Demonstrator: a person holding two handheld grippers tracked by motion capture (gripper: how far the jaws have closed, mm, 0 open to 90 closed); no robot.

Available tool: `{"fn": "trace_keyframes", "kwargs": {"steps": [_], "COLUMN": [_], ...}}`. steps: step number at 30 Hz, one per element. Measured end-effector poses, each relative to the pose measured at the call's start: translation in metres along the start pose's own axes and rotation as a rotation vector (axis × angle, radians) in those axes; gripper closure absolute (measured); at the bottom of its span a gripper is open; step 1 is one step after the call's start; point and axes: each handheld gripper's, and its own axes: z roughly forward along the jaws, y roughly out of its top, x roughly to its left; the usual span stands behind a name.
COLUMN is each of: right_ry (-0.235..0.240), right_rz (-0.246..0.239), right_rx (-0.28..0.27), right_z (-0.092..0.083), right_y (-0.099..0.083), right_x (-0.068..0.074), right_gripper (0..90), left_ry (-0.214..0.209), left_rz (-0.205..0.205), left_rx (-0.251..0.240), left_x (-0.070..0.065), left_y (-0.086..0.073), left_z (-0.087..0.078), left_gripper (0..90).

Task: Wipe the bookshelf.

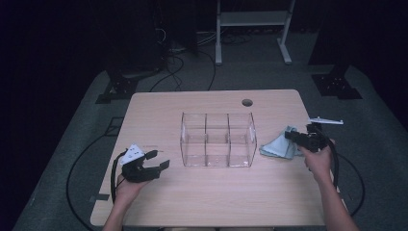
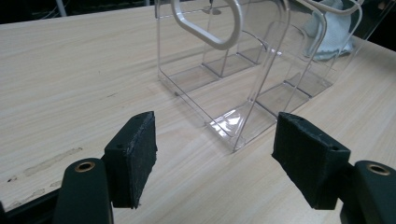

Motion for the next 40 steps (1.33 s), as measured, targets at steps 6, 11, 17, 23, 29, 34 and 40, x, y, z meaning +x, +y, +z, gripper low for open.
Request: {"fn": "trace_keyframes", "kwargs": {"steps": [6,11,17,23,29,34,40], "right_ry": [0.027,0.062,0.081,0.096,0.129,0.161,0.204], "right_rz": [-0.008,-0.009,-0.009,-0.014,-0.007,-0.019,-0.024], "right_rx": [-0.021,-0.032,-0.02,-0.004,0.003,-0.007,-0.063], "right_z": [-0.011,-0.022,-0.031,-0.035,-0.04,-0.048,-0.054], "right_y": [-0.001,-0.013,-0.029,-0.045,-0.06,-0.072,-0.09], "right_x": [0.001,0.004,0.003,0.002,0.004,0.011,0.017], "right_gripper": [63.3,60.1,58.5,55.6,52.1,49.3,39.6], "left_ry": [0.006,0.011,0.018,0.029,0.031,0.038,0.036], "left_rz": [0.004,0.007,0.006,0.003,0.002,0.003,-0.011], "left_rx": [-0.001,0.001,0.005,0.012,0.014,0.014,0.014], "left_x": [0.001,0.0,0.0,0.001,0.003,0.003,0.004], "left_y": [0.0,-0.001,-0.002,-0.004,-0.006,-0.007,-0.012], "left_z": [0.001,0.0,0.0,0.0,-0.001,-0.001,0.001], "left_gripper": [27.5,24.8,23.1,20.2,18.9,17.8,13.9]}}
